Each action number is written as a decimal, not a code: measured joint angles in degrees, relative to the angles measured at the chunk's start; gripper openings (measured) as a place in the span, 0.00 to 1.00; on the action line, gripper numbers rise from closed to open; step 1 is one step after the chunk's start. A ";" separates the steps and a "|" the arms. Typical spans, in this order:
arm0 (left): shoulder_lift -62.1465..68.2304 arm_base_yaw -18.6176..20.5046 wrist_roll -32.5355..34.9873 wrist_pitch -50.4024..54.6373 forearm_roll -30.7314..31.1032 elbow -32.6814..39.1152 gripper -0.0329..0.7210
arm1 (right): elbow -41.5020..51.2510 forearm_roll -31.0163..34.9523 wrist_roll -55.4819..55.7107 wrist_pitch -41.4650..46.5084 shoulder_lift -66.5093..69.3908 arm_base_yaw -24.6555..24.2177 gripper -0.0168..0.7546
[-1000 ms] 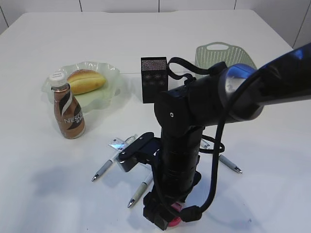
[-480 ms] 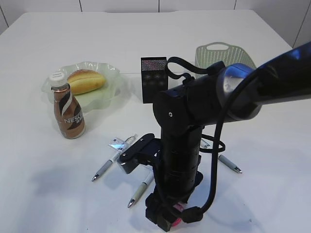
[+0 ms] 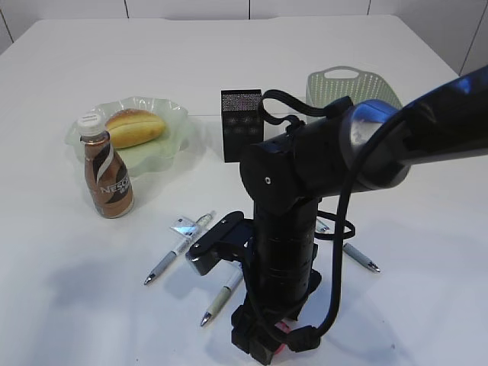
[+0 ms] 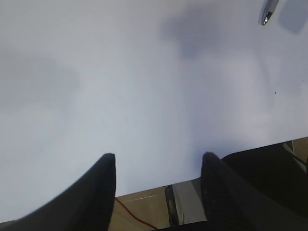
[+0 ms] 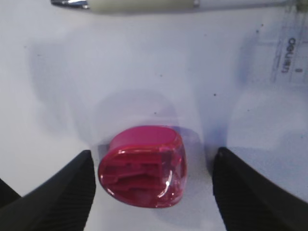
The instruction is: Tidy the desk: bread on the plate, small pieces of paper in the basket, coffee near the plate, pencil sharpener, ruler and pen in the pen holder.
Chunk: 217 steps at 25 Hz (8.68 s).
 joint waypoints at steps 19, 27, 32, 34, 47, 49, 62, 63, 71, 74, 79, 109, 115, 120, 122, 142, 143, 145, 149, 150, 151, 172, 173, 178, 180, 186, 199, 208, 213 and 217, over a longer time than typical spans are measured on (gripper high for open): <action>0.00 0.00 0.00 0.00 0.09 0.00 0.57 | 0.00 0.63 0.00 -0.58 0.05 0.00 0.54; 0.00 0.00 0.00 0.00 0.12 0.00 0.57 | -0.10 0.86 0.00 -0.58 0.05 0.00 0.51; 0.00 0.00 0.00 0.00 0.12 0.00 0.57 | -2.20 0.86 0.00 2.43 0.73 0.00 0.51; 0.00 0.00 0.00 0.00 0.12 0.00 0.57 | -4.07 0.86 0.00 4.09 0.86 0.00 0.51; 0.00 0.00 0.00 0.00 0.12 0.00 0.57 | -17.29 0.10 6.15 8.78 0.86 0.00 0.50; 0.00 0.00 0.00 0.00 0.12 0.00 0.57 | -18.58 -0.40 7.29 8.99 0.86 0.00 0.50; 0.00 0.00 0.00 0.00 0.12 0.00 0.57 | -29.55 -15.15 23.99 5.22 1.34 0.00 0.50; 0.00 0.00 0.00 0.00 0.12 0.00 0.57 | -30.32 -16.24 25.13 4.35 1.34 0.00 0.50; 0.00 0.00 0.00 0.00 0.12 0.00 0.57 | -33.20 -24.13 32.92 -0.74 1.34 0.00 0.50; 0.00 0.00 0.00 0.00 0.12 0.00 0.57 | -33.33 -28.26 36.18 -3.13 1.34 -0.14 0.50; 0.00 0.00 0.00 0.00 0.12 0.00 0.57 | -33.33 -29.34 37.08 -4.98 1.43 -1.56 0.50; 0.00 0.00 -0.09 0.00 0.12 0.00 0.57 | -33.33 -29.34 37.54 -25.04 4.21 -13.20 0.50; 0.00 0.00 -0.13 0.00 0.21 0.00 0.57 | -33.33 -28.57 37.54 -30.11 5.47 -14.12 0.50; 0.00 0.00 -0.13 0.00 0.21 0.00 0.57 | -33.33 -27.05 37.54 -30.95 8.17 -15.32 0.50; 0.00 0.00 -0.13 0.00 0.21 0.00 0.57 | -33.33 -26.83 37.54 -31.10 8.31 -15.29 0.50; 0.00 0.00 -0.22 0.00 0.21 0.00 0.57 | -33.33 -24.24 37.54 -37.91 11.48 -15.59 0.50; 0.00 0.00 -0.22 0.00 0.21 0.00 0.57 | -33.33 -24.24 37.54 -37.89 11.60 -15.59 0.50; 0.00 0.00 -0.22 0.00 0.21 0.00 0.57 | -33.33 -24.24 37.54 -38.42 11.93 -15.59 0.50; 0.00 0.00 -0.22 0.00 0.21 0.00 0.57 | -33.33 -24.24 37.54 -39.30 12.66 -15.59 0.50; 0.00 0.00 -0.22 0.00 0.21 0.00 0.57 | -33.33 -24.24 37.54 -39.55 12.66 -15.59 0.50; 0.00 0.00 -0.22 0.00 0.21 0.00 0.57 | -33.33 -24.24 37.54 -39.70 12.69 -15.59 0.50; 0.00 0.00 -0.22 0.00 0.21 0.00 0.57 | -33.33 -24.24 37.57 -40.91 13.46 -16.48 0.51; 0.00 0.00 -0.22 0.00 0.21 0.00 0.57 | -33.33 -24.24 37.57 -40.91 13.46 -16.48 0.51; 0.00 0.00 -0.26 0.00 0.21 0.00 0.57 | -33.33 -24.34 37.57 -40.91 13.46 -16.48 0.51; 0.00 0.00 -0.26 0.00 0.21 0.00 0.57 | -33.33 -24.34 37.57 -40.91 13.46 -16.48 0.53; 0.00 0.00 -0.26 0.00 0.21 0.00 0.57 | -33.33 -24.34 37.66 -41.05 13.46 -16.48 0.56; 0.00 0.00 -0.26 0.00 0.21 0.00 0.57 | -33.33 -24.34 37.66 -41.05 13.46 -16.48 0.56; 0.00 0.00 -0.26 0.00 0.21 0.00 0.57 | -33.33 -23.79 37.66 -41.05 13.46 -16.48 0.62; 0.00 0.00 -0.26 0.00 0.21 0.00 0.57 | -33.33 -23.35 37.66 -41.07 13.46 -16.48 0.62; 0.00 0.00 -0.26 0.00 0.21 0.00 0.57 | -33.33 -22.73 37.66 -41.17 13.46 -16.48 0.62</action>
